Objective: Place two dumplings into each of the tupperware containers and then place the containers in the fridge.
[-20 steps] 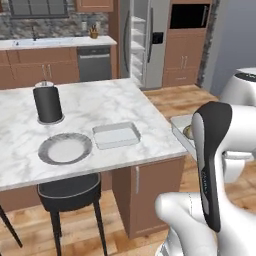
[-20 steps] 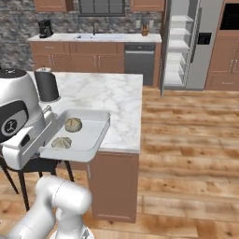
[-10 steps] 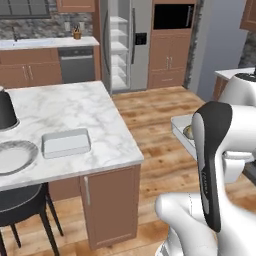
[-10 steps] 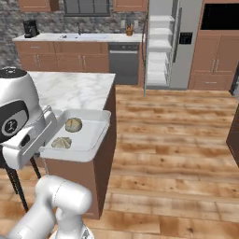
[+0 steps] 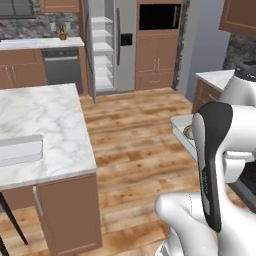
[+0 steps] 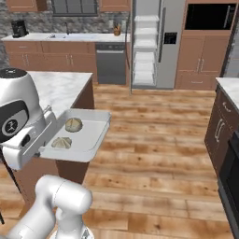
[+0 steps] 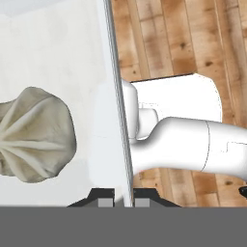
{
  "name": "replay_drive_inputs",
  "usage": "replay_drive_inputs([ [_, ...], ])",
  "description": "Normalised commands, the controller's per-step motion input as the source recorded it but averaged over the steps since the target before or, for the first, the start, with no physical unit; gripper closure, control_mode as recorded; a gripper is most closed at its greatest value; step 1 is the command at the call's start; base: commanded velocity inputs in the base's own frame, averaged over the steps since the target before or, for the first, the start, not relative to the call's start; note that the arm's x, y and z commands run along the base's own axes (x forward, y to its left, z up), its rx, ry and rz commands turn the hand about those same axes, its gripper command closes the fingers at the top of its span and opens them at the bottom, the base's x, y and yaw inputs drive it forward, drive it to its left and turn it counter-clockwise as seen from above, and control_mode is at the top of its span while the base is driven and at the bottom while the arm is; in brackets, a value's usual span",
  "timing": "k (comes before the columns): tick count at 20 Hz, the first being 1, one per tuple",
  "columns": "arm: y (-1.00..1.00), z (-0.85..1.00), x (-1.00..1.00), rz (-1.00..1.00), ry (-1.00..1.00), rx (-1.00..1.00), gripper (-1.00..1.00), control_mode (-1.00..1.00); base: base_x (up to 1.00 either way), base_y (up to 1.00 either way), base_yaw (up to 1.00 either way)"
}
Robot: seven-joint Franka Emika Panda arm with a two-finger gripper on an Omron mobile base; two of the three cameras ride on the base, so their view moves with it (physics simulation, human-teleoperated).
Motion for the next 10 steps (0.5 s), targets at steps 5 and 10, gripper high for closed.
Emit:
replay_drive_inputs([
  [5, 0.00, 0.00, 0.00, 0.00, 0.00, 0.00, 1.00, 1.00, 0.17, -0.59, 0.04],
  [10, 0.00, 0.00, 0.00, 0.00, 0.00, 0.00, 1.00, 1.00, 0.69, -0.54, 0.17],
])
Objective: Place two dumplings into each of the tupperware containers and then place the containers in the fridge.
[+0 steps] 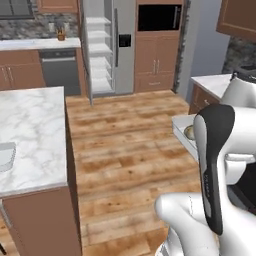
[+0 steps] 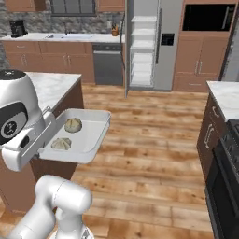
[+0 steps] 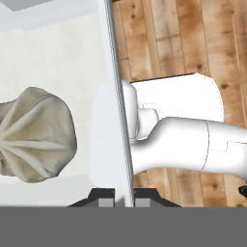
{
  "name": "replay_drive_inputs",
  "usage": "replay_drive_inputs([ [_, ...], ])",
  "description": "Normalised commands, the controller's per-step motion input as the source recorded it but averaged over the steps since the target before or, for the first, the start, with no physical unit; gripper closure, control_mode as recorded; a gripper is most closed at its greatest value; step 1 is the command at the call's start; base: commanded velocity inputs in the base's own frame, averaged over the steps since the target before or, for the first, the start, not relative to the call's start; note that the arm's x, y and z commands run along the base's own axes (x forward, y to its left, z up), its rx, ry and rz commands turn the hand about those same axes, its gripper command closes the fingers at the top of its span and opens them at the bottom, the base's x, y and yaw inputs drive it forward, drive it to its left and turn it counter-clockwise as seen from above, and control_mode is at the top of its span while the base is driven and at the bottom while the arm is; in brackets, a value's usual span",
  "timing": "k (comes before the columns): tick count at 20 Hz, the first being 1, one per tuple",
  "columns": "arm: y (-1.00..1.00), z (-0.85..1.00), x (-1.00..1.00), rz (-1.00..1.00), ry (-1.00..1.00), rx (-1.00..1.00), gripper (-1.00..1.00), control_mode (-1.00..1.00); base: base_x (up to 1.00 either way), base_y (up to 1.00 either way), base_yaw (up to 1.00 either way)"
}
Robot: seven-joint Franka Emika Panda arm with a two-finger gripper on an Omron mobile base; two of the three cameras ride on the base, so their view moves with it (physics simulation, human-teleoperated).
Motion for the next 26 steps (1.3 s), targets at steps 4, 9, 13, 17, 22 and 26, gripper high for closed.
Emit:
replay_drive_inputs([
  [4, 0.00, 0.00, 0.00, 0.00, 0.00, 0.00, 1.00, 1.00, 1.00, -0.37, 0.20],
  [9, 0.00, 0.00, 0.00, 0.00, 0.00, 0.00, 1.00, 1.00, 1.00, -0.27, 0.23],
  [13, 0.00, 0.00, 0.00, 0.00, 0.00, 0.00, 1.00, 1.00, 0.97, -0.08, 0.13],
  [17, 0.00, 0.00, 0.00, 0.00, 0.00, 0.00, 1.00, 1.00, 1.00, -0.11, 0.12],
  [22, 0.00, 0.00, 0.00, 0.00, 0.00, 0.00, 1.00, 1.00, 0.91, -0.13, 0.16],
  [26, 0.00, 0.00, 0.00, 0.00, 0.00, 0.00, 1.00, 1.00, 0.82, -0.11, 0.17],
])
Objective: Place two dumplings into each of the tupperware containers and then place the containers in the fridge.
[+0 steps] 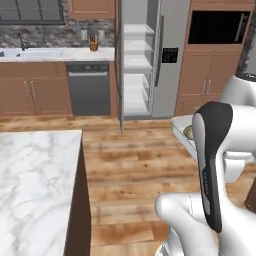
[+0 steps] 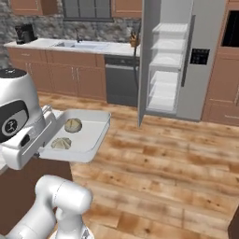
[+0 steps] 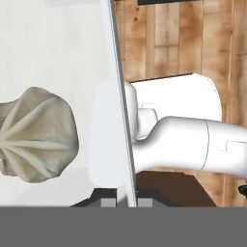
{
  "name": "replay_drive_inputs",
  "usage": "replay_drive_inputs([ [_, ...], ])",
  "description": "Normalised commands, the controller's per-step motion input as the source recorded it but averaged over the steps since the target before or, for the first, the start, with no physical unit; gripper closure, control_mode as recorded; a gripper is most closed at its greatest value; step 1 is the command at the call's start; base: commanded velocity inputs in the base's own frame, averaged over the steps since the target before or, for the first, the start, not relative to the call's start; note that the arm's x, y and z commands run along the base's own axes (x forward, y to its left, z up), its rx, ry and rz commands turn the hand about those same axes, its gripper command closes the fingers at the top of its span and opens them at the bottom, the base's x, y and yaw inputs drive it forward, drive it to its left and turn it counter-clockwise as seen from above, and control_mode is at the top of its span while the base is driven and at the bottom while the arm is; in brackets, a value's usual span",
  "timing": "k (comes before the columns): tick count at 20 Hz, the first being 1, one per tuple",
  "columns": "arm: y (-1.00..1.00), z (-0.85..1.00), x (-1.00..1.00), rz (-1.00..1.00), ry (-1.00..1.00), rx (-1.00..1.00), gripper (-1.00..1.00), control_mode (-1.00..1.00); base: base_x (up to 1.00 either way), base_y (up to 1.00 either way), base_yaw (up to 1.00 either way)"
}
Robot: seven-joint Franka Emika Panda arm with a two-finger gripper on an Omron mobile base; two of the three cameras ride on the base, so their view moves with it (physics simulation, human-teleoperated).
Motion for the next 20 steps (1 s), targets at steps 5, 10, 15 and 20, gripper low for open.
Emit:
replay_drive_inputs([
  [5, 0.00, 0.00, 0.00, 0.00, 0.00, 0.00, 1.00, 1.00, 0.86, 0.00, 0.16],
  [10, 0.00, 0.00, 0.00, 0.00, 0.00, 0.00, 1.00, 1.00, 1.00, 0.00, 0.12],
  [15, 0.00, 0.00, 0.00, 0.00, 0.00, 0.00, 1.00, 1.00, 0.98, -0.13, 0.02],
  [20, 0.00, 0.00, 0.00, 0.00, 0.00, 0.00, 1.00, 1.00, 1.00, -0.21, -0.07],
])
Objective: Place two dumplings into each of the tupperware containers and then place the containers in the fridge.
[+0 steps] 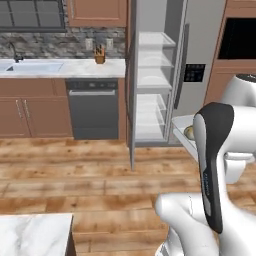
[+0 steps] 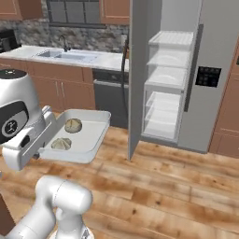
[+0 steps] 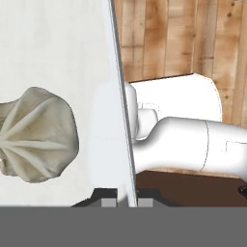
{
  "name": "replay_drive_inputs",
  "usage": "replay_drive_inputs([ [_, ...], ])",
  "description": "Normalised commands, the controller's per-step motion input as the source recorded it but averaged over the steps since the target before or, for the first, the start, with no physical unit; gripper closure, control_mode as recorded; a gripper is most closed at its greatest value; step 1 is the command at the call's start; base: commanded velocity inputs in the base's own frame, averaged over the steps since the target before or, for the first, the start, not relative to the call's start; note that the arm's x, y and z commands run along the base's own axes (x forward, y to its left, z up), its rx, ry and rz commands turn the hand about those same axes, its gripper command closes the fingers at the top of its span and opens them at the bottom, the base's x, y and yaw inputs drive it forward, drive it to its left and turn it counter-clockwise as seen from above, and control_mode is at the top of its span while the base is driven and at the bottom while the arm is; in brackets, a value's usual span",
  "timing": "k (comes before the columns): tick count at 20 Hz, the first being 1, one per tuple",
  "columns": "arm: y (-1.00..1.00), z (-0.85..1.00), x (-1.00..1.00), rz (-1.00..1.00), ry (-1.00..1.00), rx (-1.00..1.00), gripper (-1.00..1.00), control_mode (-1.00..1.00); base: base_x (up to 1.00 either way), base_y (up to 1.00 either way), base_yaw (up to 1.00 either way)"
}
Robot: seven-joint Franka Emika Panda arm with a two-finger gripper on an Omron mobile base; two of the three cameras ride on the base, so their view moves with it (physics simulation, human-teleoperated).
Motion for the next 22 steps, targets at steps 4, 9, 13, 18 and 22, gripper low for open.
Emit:
replay_drive_inputs([
  [4, 0.00, 0.00, 0.00, 0.00, 0.00, 0.00, 1.00, 1.00, 0.78, -0.06, -0.16],
  [9, 0.00, 0.00, 0.00, 0.00, 0.00, 0.00, 1.00, 1.00, 0.65, -0.51, -0.12],
  [13, 0.00, 0.00, 0.00, 0.00, 0.00, 0.00, 1.00, 1.00, 0.44, -0.83, -0.03],
  [18, 0.00, 0.00, 0.00, 0.00, 0.00, 0.00, 1.00, 1.00, 0.37, -0.59, -0.04],
  [22, 0.00, 0.00, 0.00, 0.00, 0.00, 0.00, 1.00, 1.00, 0.19, -0.26, 0.00],
])
